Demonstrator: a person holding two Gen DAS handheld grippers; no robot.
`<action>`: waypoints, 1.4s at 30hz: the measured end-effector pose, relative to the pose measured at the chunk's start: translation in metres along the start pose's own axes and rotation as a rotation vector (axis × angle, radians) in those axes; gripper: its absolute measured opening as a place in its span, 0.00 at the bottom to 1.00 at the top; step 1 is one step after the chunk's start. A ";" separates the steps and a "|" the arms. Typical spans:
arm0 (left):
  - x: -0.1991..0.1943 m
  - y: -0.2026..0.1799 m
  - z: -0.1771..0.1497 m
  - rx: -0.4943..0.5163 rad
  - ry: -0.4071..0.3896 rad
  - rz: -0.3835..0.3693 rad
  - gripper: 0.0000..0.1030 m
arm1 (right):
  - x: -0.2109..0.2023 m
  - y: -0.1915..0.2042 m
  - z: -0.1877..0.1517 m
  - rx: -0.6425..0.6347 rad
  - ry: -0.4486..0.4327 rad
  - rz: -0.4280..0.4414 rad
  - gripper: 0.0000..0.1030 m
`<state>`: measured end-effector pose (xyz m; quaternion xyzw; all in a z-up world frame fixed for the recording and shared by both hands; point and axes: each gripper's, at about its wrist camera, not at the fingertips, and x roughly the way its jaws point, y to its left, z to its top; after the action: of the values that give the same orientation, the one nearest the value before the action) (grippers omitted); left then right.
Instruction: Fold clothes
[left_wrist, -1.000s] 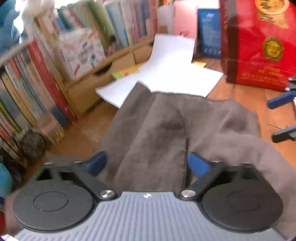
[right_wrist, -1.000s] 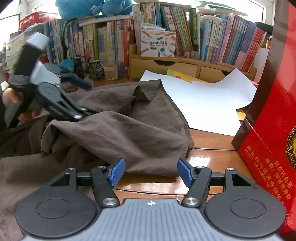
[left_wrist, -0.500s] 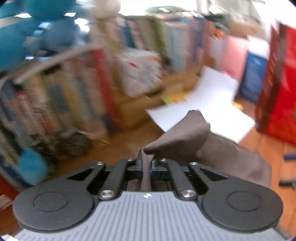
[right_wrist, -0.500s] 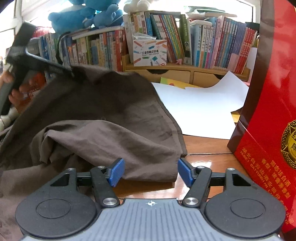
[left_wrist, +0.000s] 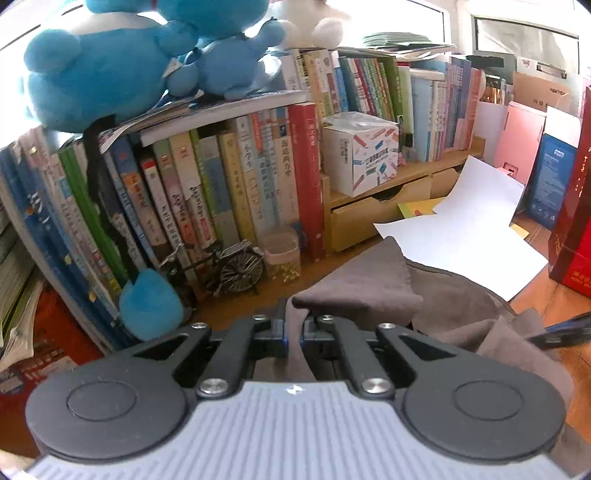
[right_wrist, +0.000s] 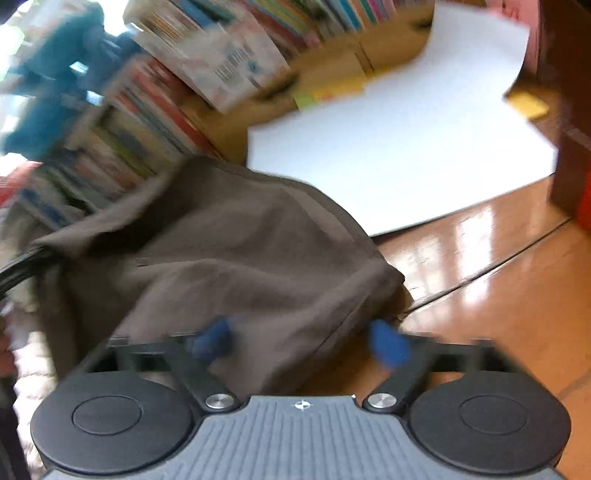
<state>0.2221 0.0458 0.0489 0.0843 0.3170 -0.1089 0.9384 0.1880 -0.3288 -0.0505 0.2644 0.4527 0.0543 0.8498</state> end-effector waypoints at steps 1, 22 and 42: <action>-0.003 0.002 -0.001 -0.003 -0.001 0.010 0.02 | 0.005 0.002 0.003 0.027 0.009 -0.025 0.06; 0.049 0.034 -0.001 -0.054 0.111 0.329 0.04 | 0.012 0.147 0.116 -0.558 -0.327 -0.191 0.34; -0.077 -0.014 -0.089 -0.224 0.107 -0.121 0.64 | -0.044 0.026 -0.057 -0.527 -0.158 -0.103 0.76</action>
<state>0.1071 0.0646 0.0251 -0.0347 0.3815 -0.1244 0.9153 0.1212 -0.2986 -0.0309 0.0141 0.3683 0.1062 0.9235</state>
